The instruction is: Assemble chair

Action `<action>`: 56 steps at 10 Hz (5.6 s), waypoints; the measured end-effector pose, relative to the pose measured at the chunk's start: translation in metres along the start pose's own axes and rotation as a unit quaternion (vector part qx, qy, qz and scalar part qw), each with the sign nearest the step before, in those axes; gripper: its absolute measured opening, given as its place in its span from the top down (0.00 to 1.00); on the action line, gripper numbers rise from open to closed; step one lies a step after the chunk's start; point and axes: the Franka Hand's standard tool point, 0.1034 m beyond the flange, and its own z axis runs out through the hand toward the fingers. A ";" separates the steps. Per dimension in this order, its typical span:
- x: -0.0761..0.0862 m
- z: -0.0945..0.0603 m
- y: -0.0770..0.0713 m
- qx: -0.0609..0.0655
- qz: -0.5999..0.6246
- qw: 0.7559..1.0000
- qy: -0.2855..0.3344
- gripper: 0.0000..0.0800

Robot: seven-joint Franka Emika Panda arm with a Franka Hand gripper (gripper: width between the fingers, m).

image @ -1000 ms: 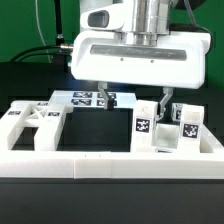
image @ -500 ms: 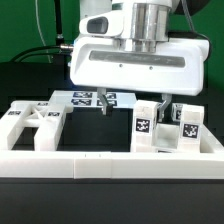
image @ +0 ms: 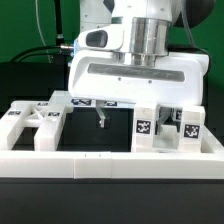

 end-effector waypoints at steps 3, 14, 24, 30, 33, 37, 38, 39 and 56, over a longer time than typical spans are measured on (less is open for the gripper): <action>-0.006 0.010 -0.002 -0.002 -0.004 1.000 -0.001 0.19; -0.011 0.022 0.001 -0.007 -0.007 1.000 -0.002 0.91; 0.007 -0.021 0.031 -0.003 -0.046 0.998 -0.037 0.96; -0.014 -0.037 0.051 0.002 -0.059 0.963 -0.263 0.96; -0.019 -0.033 0.055 -0.005 -0.055 0.931 -0.360 0.96; -0.033 -0.031 0.064 -0.018 -0.052 0.860 -0.507 0.96; -0.036 -0.034 0.065 -0.020 -0.049 0.844 -0.533 0.96; -0.042 -0.038 0.067 -0.025 -0.047 0.821 -0.568 0.96; -0.026 -0.063 0.096 0.012 -0.092 0.846 -0.525 0.19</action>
Offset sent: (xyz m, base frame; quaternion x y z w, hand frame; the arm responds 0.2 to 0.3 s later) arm -0.0025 0.0003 -0.0091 -0.0104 0.0140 -0.0055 0.9998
